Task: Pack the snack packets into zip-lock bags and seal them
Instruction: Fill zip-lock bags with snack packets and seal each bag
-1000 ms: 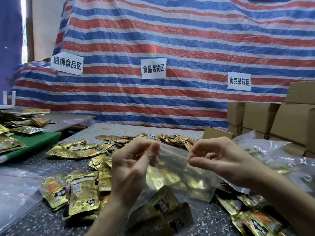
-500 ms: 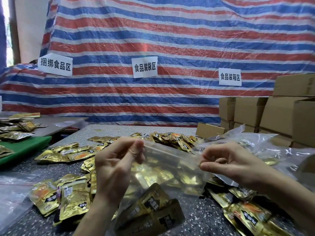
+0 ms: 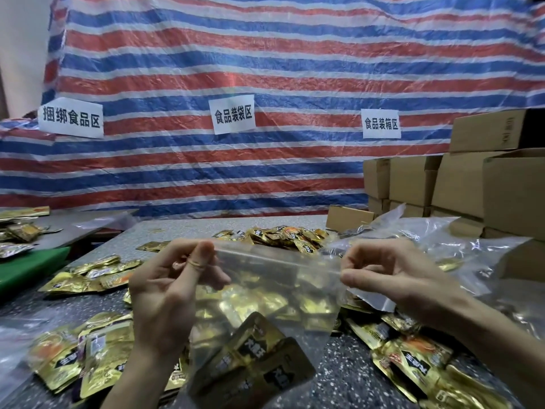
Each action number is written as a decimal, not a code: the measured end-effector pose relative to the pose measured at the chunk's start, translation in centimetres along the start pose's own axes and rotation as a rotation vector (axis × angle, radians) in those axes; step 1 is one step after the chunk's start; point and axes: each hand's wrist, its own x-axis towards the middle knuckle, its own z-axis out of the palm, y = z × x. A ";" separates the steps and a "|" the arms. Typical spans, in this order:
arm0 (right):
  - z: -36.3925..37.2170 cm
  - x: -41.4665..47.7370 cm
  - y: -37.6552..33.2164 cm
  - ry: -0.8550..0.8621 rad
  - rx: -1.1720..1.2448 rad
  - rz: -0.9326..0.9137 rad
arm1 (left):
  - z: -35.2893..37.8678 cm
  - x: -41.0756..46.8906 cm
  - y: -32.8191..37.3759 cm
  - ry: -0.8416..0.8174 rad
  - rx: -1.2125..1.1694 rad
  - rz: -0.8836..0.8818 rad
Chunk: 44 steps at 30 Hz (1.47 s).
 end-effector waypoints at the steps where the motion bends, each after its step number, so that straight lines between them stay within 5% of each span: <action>1: 0.5 -0.1 0.2 0.055 0.067 -0.004 | 0.2 -0.1 -0.1 0.002 -0.003 -0.005; 6: 4.3 -0.6 2.5 0.194 0.619 0.115 | 1.2 -0.8 -0.7 -0.035 -0.013 -0.076; 9: 5.9 -1.1 3.9 0.167 0.728 0.176 | 1.4 -0.9 -0.6 -0.038 -0.066 -0.133; 14: 8.2 -2.0 5.3 -0.203 0.483 0.324 | 2.1 -1.4 -0.5 -0.081 -0.138 -0.223; 23: 6.7 -1.0 3.8 -0.169 0.219 0.376 | 2.3 -1.8 -1.2 -0.077 0.012 -0.275; 27: 3.2 0.6 2.4 -0.008 0.226 0.440 | 2.4 -1.8 -2.0 -0.111 0.103 -0.279; 34: -5.0 8.3 1.6 0.591 0.367 0.464 | 2.8 -2.9 -2.9 -0.250 0.183 -0.309; 36: -7.0 10.0 3.2 0.669 0.011 0.459 | 3.0 -3.2 -2.9 -0.278 0.232 -0.295; 39: -7.5 10.2 6.4 0.528 -0.814 0.644 | 3.4 -3.6 -2.7 -0.326 0.299 -0.249; 44: -7.1 10.4 9.3 0.514 -1.094 0.764 | 3.6 -3.9 -2.3 -0.374 0.365 -0.158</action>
